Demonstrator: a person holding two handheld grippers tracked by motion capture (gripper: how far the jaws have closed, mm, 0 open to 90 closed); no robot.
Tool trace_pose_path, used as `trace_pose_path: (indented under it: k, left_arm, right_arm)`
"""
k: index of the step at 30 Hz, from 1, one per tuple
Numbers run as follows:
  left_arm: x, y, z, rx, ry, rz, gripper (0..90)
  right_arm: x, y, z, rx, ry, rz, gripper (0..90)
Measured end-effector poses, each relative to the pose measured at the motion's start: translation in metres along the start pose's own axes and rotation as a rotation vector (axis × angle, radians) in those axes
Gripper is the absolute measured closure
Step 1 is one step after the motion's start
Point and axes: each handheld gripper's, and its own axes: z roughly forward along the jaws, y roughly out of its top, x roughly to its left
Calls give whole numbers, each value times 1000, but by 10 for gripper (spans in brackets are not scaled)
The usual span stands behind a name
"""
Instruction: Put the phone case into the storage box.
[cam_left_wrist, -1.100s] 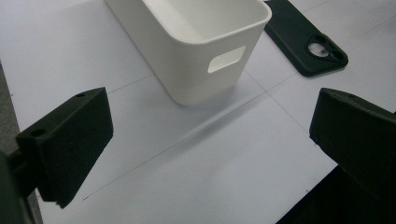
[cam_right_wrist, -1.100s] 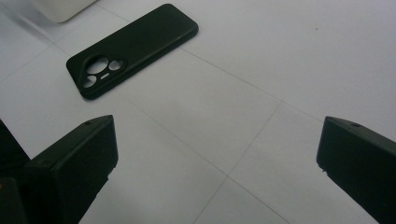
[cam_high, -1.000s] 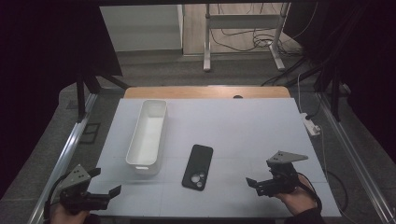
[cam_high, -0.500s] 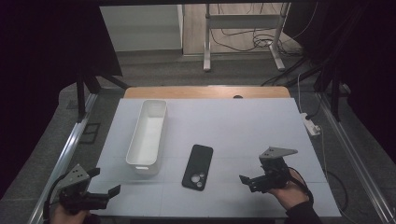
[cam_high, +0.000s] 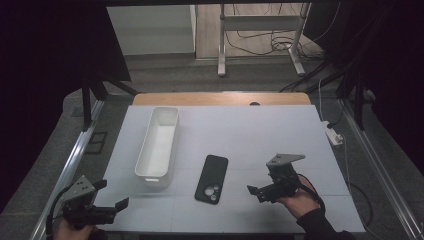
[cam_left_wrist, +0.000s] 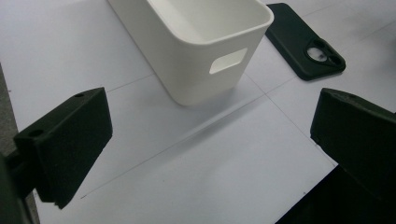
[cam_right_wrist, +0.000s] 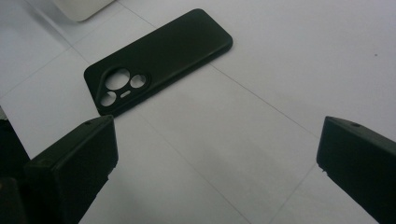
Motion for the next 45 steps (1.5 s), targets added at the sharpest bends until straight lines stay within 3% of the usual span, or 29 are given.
trace_pose_path:
  k: [45]
  left_arm:
    - [0,0,1,7,3,2,0]
  right_arm:
    - [17,44,52,74,51,-104,0]
